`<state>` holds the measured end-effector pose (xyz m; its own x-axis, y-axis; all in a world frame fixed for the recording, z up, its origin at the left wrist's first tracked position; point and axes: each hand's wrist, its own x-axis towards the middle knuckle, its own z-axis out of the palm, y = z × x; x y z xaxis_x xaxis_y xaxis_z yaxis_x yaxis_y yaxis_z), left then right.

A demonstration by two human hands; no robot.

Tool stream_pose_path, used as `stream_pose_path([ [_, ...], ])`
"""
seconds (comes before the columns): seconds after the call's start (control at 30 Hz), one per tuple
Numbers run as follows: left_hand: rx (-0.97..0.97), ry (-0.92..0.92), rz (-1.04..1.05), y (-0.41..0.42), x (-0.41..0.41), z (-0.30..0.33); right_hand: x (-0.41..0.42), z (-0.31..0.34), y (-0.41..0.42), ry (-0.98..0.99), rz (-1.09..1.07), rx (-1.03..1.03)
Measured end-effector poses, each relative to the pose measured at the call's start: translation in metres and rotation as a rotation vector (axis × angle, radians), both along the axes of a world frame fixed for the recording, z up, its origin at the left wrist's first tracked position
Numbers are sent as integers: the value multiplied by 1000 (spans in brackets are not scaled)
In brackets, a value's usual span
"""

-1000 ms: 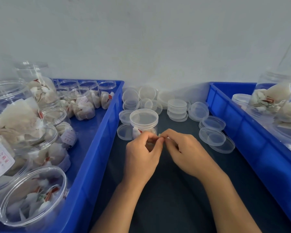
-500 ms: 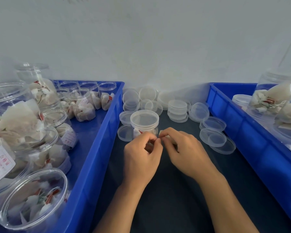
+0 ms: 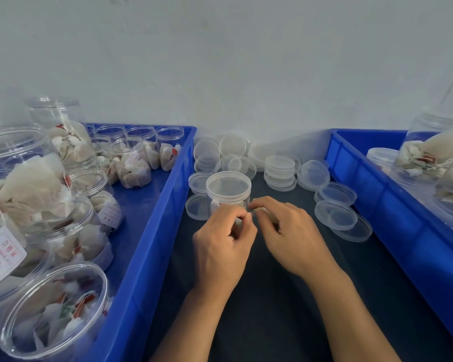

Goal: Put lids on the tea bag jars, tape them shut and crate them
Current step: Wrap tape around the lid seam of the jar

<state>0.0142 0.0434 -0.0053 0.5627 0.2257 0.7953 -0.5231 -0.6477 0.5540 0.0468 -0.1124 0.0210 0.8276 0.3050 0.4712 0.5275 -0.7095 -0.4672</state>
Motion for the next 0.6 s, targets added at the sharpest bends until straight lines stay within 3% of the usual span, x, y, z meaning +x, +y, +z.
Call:
stream_pose_path([
  [0.2, -54, 47, 22, 1, 4, -3, -1, -2, 2, -18, -34, -19],
  [0.33, -113, 37, 34, 2, 5, -2, 1, -2, -2, 49, 5, 87],
  [0.6, -182, 3, 61, 2, 5, 0, -2, 1, 2, -82, -50, 89],
])
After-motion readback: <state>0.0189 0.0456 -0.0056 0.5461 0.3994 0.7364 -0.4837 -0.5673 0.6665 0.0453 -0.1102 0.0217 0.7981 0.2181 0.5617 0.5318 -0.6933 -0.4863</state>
